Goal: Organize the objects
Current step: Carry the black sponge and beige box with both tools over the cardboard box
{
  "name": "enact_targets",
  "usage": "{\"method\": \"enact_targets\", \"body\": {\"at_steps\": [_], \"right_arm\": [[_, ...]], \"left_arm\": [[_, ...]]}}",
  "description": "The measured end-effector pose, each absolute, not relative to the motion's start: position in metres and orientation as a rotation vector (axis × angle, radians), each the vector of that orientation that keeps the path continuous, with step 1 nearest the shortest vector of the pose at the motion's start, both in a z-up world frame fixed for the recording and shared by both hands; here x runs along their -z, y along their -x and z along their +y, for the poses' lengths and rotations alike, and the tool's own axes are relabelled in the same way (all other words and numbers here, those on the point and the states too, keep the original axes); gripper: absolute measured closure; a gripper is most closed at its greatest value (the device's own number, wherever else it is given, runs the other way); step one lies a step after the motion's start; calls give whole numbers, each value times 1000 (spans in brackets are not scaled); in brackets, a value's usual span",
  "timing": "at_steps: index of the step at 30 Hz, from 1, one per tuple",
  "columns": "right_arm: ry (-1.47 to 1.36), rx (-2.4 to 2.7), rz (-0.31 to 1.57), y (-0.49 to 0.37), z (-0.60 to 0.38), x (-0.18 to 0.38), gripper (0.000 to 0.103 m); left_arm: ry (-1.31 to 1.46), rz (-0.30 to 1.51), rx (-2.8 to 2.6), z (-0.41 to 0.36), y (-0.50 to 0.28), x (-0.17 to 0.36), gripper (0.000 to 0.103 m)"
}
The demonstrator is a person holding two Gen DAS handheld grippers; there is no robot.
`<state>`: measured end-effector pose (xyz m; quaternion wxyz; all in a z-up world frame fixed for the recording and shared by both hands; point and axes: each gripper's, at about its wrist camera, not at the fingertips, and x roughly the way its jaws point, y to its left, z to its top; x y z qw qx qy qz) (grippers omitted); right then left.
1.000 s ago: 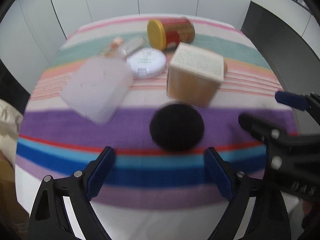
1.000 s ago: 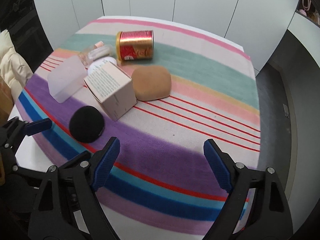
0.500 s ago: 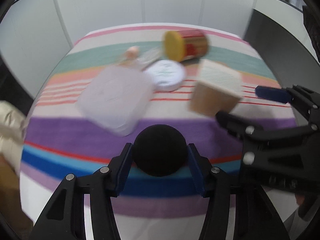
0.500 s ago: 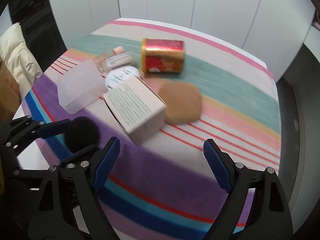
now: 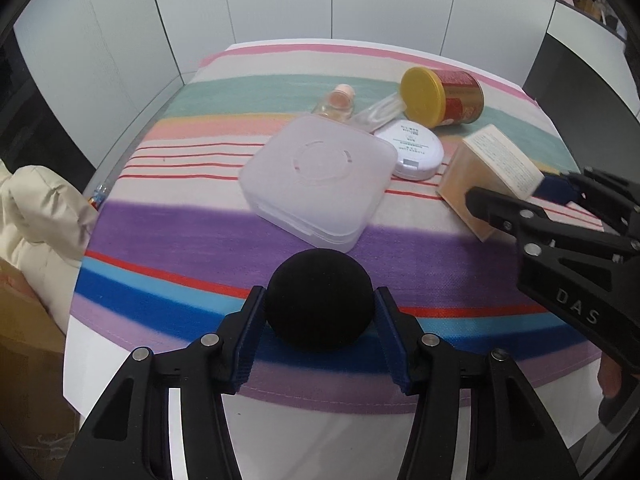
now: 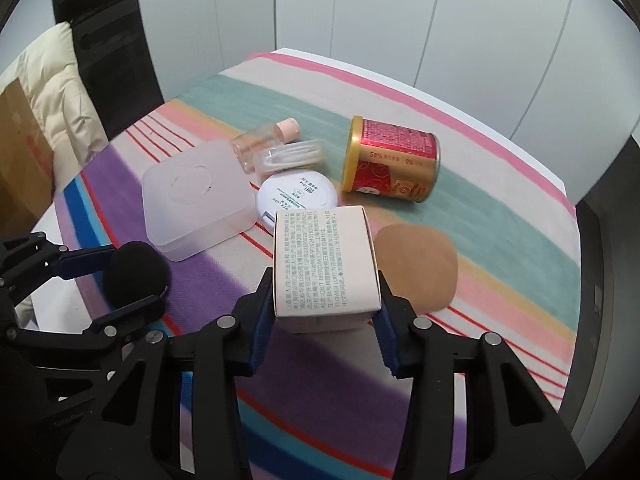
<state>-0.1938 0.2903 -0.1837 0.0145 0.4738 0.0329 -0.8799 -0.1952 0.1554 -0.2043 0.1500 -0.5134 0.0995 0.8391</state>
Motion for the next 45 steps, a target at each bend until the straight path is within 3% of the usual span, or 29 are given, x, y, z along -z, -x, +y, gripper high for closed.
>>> {"method": "enact_targets", "body": {"at_steps": [20,29,38,45], "right_arm": [[-1583,2779,-26,137,287,88,57],[-1635,2784,-197,85,275,57,57],[-1578,2826,-19,46,250,14,57],[-1502,2805,-25,37,227,-3,57]], "left_arm": [[1472,250,-2452,131,163,111,49],[1488,150,-2470,109,130,74,49],[1450,67,-2483,86,98,32,49],[1365,71,-2492,60,87,4,49]]}}
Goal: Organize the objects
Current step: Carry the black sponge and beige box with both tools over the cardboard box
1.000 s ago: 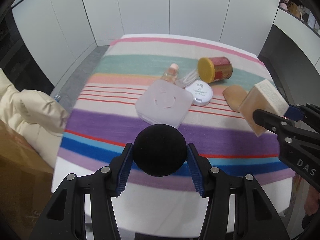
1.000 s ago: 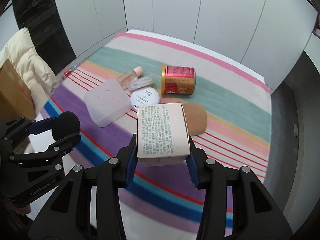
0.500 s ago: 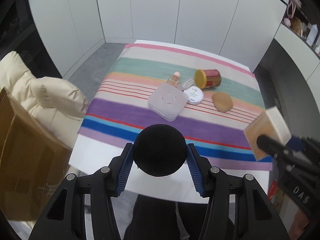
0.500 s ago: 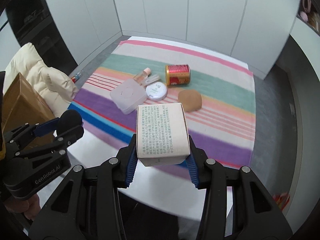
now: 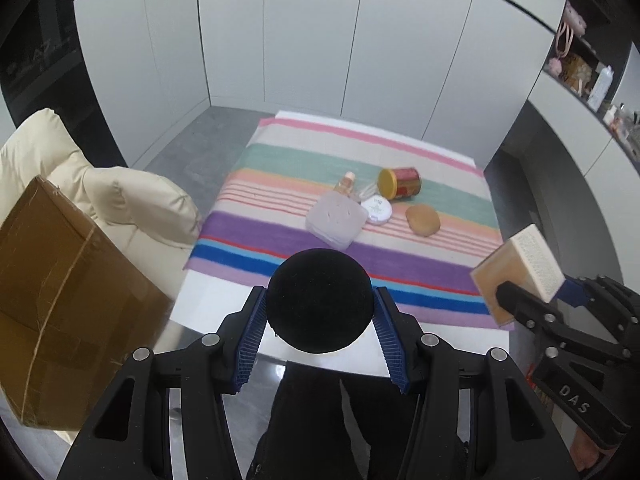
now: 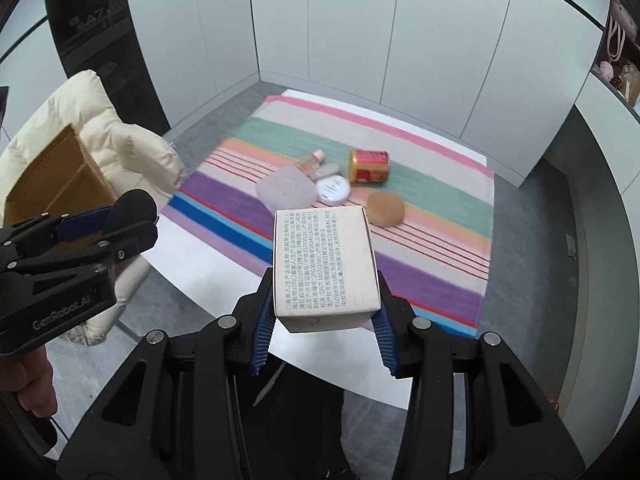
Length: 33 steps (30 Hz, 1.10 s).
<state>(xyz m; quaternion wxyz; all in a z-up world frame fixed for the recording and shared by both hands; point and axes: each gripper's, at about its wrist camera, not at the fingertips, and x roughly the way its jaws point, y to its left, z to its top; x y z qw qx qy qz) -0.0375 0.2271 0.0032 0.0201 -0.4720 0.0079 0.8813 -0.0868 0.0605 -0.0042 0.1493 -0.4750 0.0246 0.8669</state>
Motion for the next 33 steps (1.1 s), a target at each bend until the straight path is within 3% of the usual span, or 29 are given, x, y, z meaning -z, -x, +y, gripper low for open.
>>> {"method": "enact_targets", "body": {"at_steps": [3,7,33], "right_arm": [[1462,-2779,-10,42,213,-5,57],[1470,-2799,-47,54,196,0,57],[1480,-2996,-85,100,74,-4,57]], "left_arm": [[1345,109,-2547,50,88,7,48],[1388,4,-2582,27,93,14,49],[1316,-171,-2795,-102,78,7,49]]}}
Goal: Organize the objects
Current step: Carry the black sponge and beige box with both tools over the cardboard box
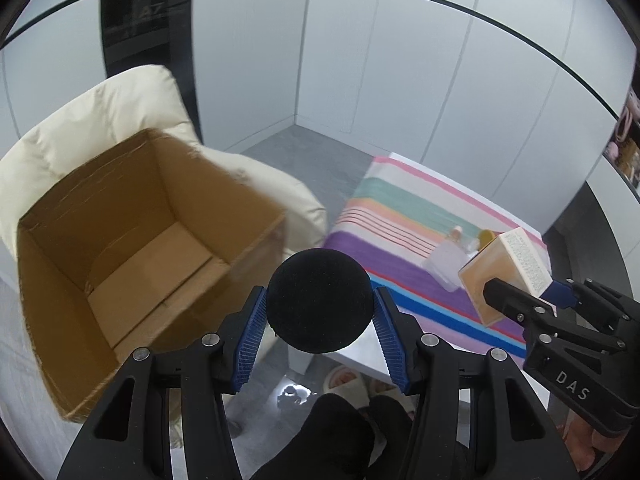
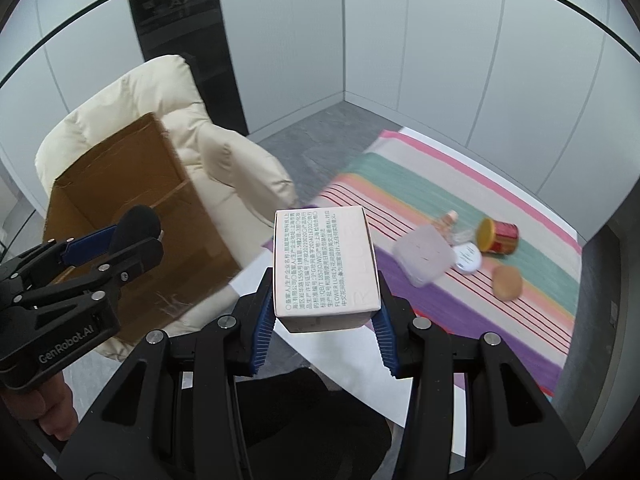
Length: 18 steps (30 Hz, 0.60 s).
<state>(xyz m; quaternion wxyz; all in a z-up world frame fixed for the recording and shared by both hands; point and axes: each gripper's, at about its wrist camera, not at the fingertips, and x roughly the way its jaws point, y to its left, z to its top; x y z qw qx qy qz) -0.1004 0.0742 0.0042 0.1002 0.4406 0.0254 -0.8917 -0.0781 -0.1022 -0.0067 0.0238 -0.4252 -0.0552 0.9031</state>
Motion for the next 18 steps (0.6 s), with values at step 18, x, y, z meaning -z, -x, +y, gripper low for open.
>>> {"method": "enact_targets", "body": {"at_steps": [18], "right_arm": [[-1186,2481,174,110,-51,-9,57]], "left_arm": [[1396,-360,-3016,-227,56,15,48]]}}
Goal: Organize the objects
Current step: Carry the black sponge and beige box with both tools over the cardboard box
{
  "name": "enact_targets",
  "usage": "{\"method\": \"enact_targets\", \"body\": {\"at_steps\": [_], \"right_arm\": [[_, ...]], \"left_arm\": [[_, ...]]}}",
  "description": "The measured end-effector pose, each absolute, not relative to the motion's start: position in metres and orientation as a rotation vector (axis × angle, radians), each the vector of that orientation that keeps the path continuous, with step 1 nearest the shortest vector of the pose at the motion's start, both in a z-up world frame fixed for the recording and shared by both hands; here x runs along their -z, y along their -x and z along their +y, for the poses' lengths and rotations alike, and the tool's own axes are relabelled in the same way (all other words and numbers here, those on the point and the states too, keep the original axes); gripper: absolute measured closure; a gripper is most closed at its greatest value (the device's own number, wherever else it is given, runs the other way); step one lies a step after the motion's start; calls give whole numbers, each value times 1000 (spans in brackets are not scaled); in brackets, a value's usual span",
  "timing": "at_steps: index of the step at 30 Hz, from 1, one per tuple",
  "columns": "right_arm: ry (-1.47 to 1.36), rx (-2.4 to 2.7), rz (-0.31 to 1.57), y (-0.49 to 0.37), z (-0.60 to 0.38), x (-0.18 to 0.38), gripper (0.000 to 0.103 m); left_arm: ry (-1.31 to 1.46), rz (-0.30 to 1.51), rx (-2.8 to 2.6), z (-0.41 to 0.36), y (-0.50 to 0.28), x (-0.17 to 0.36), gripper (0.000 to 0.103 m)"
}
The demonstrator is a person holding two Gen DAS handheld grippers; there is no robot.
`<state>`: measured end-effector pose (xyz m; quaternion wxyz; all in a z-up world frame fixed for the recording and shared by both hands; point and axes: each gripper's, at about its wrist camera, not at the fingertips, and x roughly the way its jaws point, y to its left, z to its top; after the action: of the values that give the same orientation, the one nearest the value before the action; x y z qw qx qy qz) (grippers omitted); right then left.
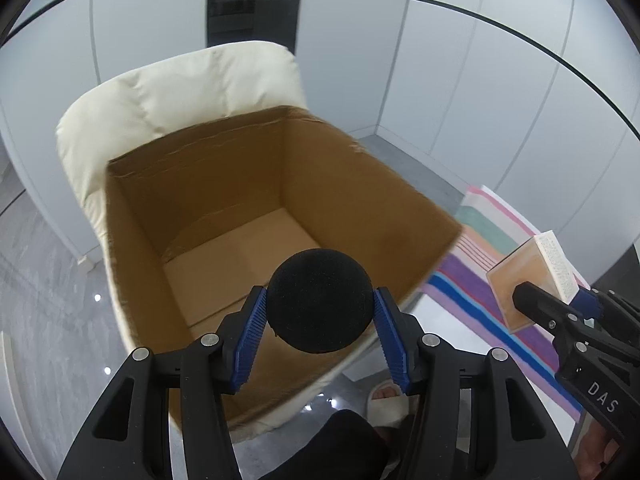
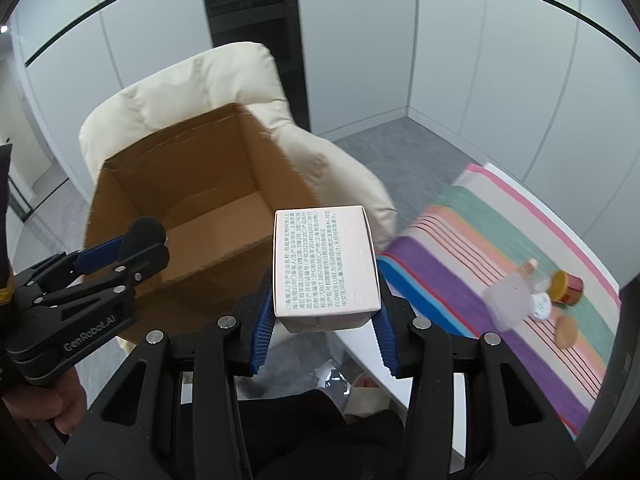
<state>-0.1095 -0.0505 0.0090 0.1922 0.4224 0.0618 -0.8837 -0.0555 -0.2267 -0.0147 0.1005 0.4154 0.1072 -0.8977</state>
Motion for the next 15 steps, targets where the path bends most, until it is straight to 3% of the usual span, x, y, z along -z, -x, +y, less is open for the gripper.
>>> {"method": "enact_targets", "body": {"at_steps": [5,8,10,11,15], "right_arm": [[-1158,2454,197,109,-77,-9,57],[-1156,2440,210,108,-88,-8,57],[-1159,2430,219,109,-93,-7,57],[-1161,2424,222,109,-97,-6,57],[-1154,2406,237,109,-111,-6,57]], "left_arm": [[-1201,348,2631,-250,48,18,43],[-1205,365,2599,-261,44,20,28],[-1183,359,2584,-265,40,18,7],[-1161,356,2584,-267,37,15,3],[-1085,309,2590,-275,25,5,0]]}}
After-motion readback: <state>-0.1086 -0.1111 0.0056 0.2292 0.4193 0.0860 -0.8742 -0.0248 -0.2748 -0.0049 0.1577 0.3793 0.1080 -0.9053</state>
